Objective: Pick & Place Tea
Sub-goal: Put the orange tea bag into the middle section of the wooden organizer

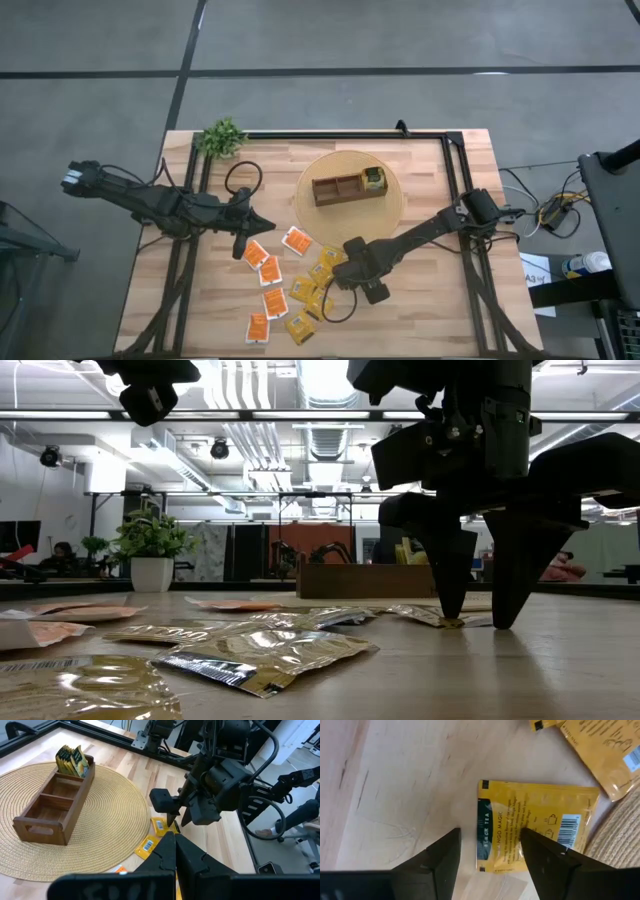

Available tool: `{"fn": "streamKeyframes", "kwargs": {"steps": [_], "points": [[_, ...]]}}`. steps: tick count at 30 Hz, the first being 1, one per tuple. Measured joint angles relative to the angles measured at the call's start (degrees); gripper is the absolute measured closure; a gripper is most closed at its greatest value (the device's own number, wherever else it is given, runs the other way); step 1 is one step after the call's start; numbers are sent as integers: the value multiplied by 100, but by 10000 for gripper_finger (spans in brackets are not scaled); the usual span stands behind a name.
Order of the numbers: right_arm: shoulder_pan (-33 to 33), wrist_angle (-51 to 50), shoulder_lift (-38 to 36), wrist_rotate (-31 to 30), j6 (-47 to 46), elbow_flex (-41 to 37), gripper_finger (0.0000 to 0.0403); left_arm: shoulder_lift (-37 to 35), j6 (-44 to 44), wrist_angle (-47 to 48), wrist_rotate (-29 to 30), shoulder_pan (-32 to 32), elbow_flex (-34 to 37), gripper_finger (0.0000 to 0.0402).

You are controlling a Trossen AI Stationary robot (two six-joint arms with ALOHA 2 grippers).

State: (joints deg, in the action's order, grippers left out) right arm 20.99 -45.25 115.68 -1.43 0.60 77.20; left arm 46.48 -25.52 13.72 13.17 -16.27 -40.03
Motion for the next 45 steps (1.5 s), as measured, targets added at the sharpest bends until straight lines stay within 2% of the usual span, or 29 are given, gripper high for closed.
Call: {"fn": "streamKeyframes", "kwargs": {"steps": [11,15,21,28,37,45], "points": [[-1,24,52,61,53,-8,233,0,-16,2,0,-2,0,402],[0,27,55,83,62,-16,280,0,-21,4,0,-2,0,402],[-8,7,65,137,139,35,380,0,-24,2,0,0,0,402],[-21,-416,-53,180,151,280,394,0,-24,4,1,0,0,402],[-468,-1314,-888,1287,-60,934,395,0,-16,-13,1,-2,-2,402],[-1699,-1628,-1922,2590,-65,1339,395,0,-15,-47,1,-2,-2,402]]}}
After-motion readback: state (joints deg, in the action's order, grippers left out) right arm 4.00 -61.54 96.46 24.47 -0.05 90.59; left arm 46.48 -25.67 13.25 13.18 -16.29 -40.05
